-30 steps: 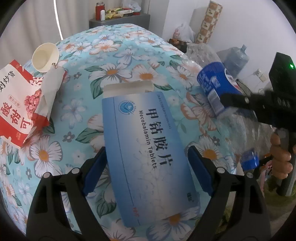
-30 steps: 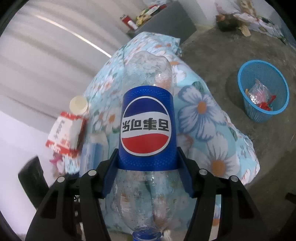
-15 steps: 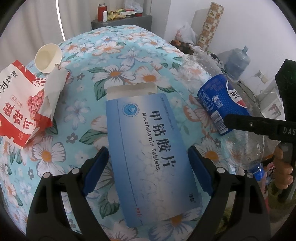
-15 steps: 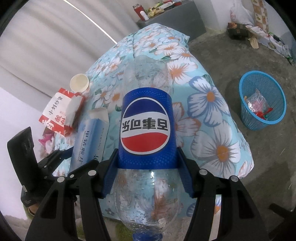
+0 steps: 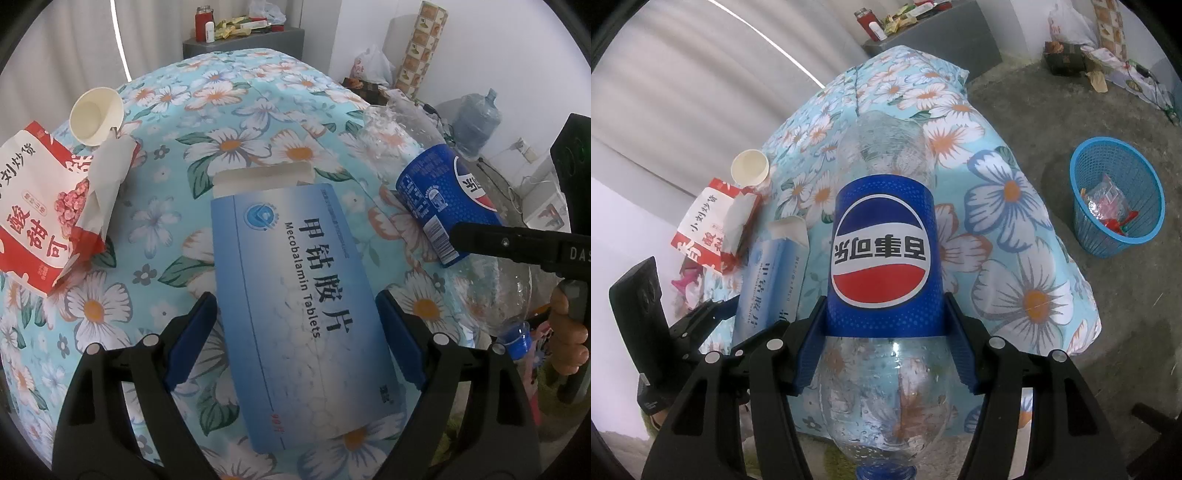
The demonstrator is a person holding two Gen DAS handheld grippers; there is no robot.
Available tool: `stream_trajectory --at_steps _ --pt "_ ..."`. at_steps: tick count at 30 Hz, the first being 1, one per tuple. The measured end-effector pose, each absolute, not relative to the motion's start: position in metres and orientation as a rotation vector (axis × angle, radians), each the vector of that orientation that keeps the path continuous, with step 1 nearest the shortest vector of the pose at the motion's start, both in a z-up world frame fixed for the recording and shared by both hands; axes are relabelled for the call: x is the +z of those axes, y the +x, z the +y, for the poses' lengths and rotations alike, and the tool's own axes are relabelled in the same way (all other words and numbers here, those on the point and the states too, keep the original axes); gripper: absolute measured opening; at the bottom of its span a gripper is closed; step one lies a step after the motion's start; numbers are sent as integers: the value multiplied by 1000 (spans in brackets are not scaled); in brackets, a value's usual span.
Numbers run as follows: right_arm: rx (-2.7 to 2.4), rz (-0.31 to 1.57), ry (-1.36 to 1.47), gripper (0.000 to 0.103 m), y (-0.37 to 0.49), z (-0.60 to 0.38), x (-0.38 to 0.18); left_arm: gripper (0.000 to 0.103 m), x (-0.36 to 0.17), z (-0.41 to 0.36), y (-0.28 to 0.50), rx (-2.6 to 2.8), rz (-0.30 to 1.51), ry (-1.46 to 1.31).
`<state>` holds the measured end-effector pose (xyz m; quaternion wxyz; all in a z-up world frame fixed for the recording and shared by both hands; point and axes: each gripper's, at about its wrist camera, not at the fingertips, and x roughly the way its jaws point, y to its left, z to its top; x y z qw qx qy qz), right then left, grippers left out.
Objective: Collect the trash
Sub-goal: 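Lift the tablet box with the left gripper while the right gripper lifts the Pepsi bottle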
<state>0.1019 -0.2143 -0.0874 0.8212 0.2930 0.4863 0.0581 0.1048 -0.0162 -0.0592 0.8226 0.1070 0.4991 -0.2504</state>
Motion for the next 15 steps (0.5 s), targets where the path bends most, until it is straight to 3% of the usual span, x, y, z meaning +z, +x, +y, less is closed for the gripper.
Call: stream_trajectory --at_steps 15 --pt "125 1035 624 59 101 -215 -87 83 -59 -16 106 -534 1065 229"
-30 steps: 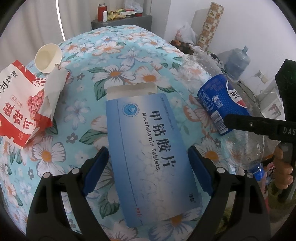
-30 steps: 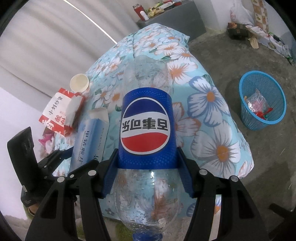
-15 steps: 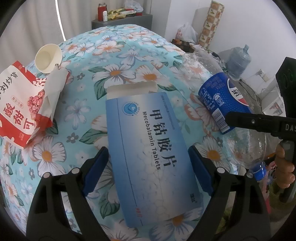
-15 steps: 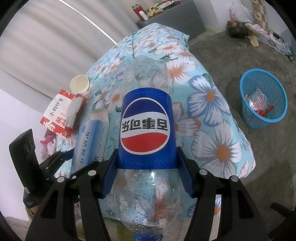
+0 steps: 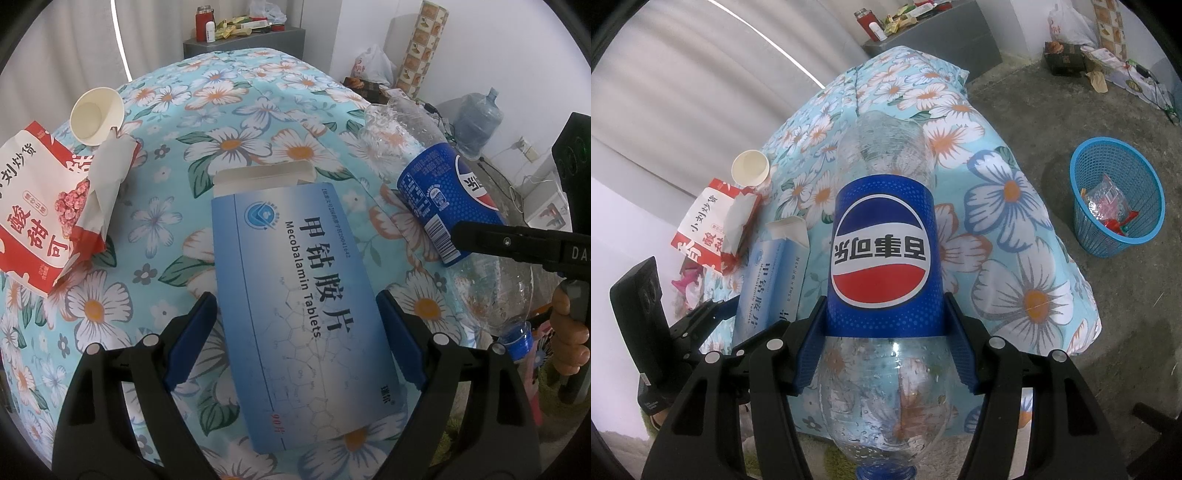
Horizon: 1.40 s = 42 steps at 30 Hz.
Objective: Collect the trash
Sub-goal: 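Lift the tablet box with the left gripper while the right gripper lifts the Pepsi bottle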
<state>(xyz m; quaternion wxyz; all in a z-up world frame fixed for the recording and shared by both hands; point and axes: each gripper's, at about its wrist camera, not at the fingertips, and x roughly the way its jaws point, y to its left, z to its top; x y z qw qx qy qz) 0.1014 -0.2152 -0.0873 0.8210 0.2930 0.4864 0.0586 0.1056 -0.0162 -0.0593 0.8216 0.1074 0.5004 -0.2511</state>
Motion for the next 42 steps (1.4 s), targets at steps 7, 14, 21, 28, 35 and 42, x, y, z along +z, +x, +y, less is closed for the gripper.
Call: stream_trajectory --at_steps 7,14,21,28,35,42 --pt "129 1035 630 59 101 -216 -88 83 -60 -17 105 -534 1065 229" --pt "137 1033 644 59 102 -217 -87 83 -62 -16 109 -528 1068 228" --pt "140 1034 654 59 102 -219 -88 83 -64 -16 111 -522 1063 215" --pt "116 1040 643 59 103 -216 -86 83 -63 -18 116 -514 1049 212" --pt "107 1044 622 60 103 -212 -85 83 -64 -22 116 -506 1033 239" --pt "90 1051 610 64 101 -213 -83 79 -65 -26 115 -504 1031 251"
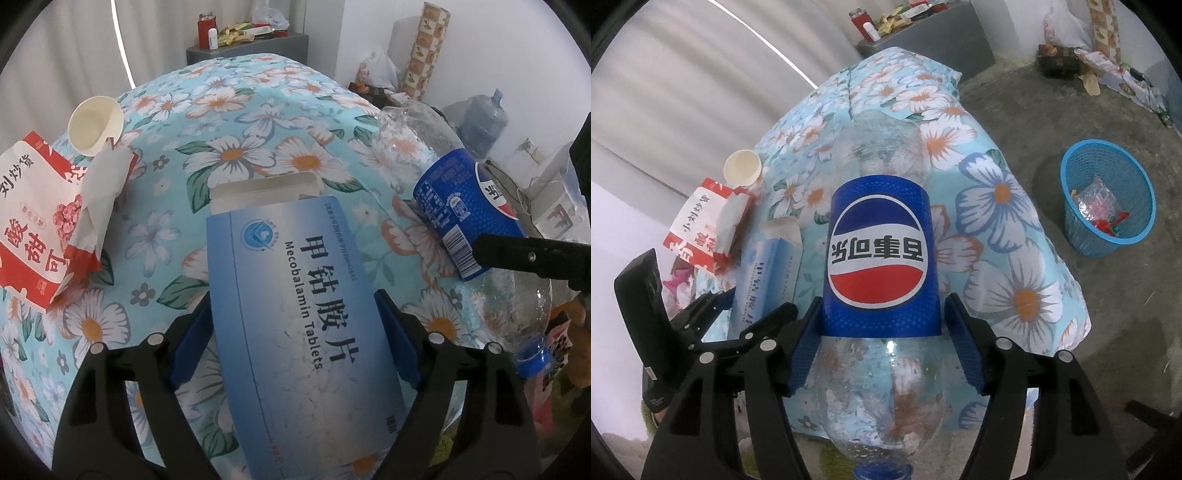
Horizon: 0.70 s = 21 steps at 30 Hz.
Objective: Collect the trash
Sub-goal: 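Lift the tablet box with the left gripper while the right gripper lifts the Pepsi bottle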
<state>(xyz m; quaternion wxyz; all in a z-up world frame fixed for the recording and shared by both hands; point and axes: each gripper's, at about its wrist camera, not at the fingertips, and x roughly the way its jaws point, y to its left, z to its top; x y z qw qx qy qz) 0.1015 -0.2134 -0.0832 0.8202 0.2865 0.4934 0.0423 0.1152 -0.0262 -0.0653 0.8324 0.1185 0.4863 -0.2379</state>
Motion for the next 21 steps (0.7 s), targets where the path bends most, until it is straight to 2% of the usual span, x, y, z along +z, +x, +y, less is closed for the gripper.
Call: stream_trajectory --at_steps 17,21 --pt "111 1062 677 65 103 -214 -91 76 -61 -23 118 -487 1013 255" --pt "115 1052 690 61 102 -217 -92 76 -57 -21 117 -480 1000 248"
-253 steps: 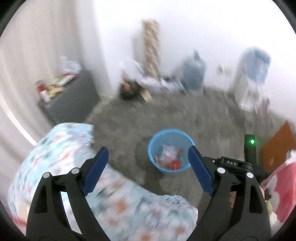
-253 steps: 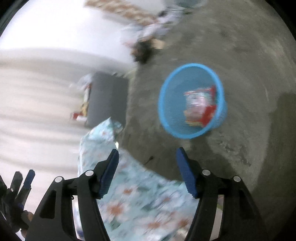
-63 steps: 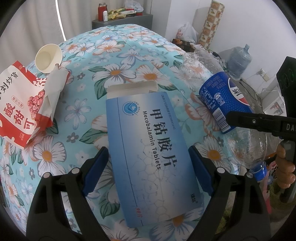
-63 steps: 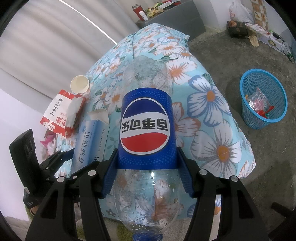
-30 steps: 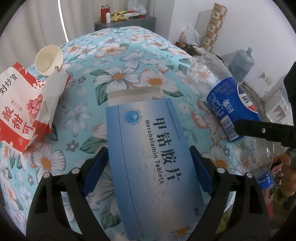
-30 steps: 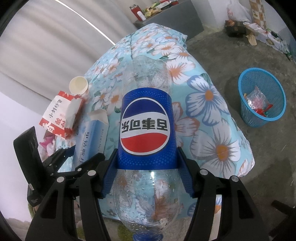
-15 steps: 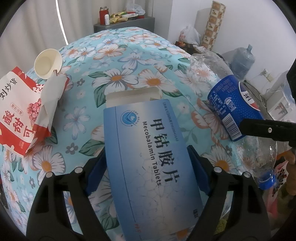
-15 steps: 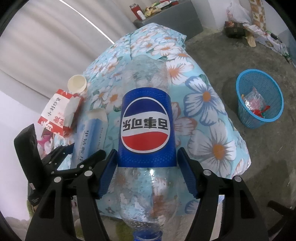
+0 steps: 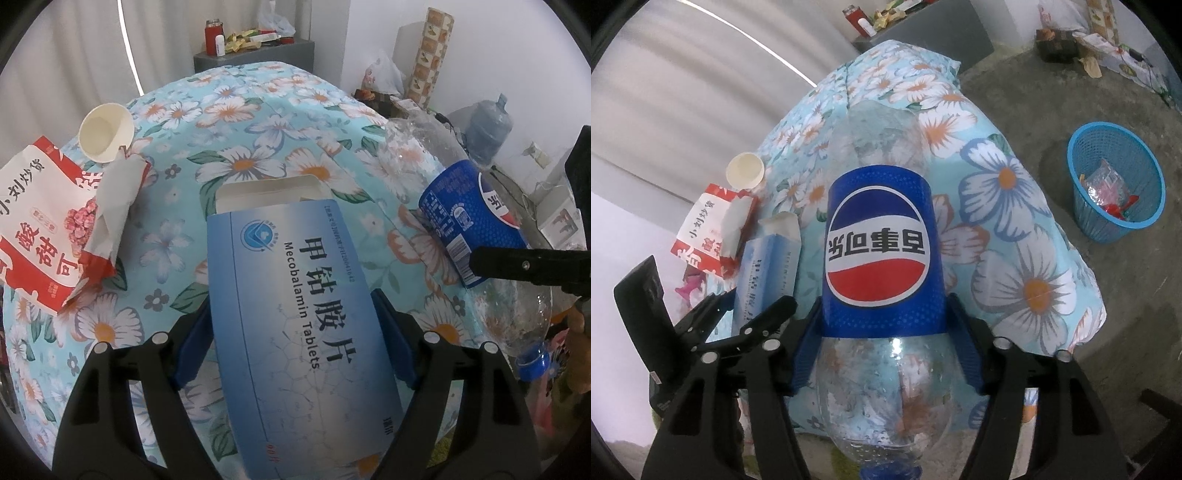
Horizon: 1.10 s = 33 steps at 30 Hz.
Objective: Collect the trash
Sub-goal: 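Lift the tablet box with the left gripper while the right gripper lifts the Pepsi bottle, then carry the tablet box and Pepsi bottle over the blue basket and open both grippers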
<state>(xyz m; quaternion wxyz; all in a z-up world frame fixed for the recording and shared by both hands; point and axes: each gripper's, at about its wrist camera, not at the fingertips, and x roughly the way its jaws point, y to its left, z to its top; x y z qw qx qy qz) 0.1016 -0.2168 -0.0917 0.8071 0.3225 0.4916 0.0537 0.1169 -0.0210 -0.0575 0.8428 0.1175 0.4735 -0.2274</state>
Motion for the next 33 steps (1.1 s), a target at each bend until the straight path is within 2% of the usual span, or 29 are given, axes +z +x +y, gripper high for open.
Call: stream_trajectory --at_steps 24,33 --pt "136 891 814 59 81 -258 -70 75 -24 -26 121 -514 922 164" --pt "-56 732 952 59 32 -352 -62 75 20 -114 145 -708 854 168"
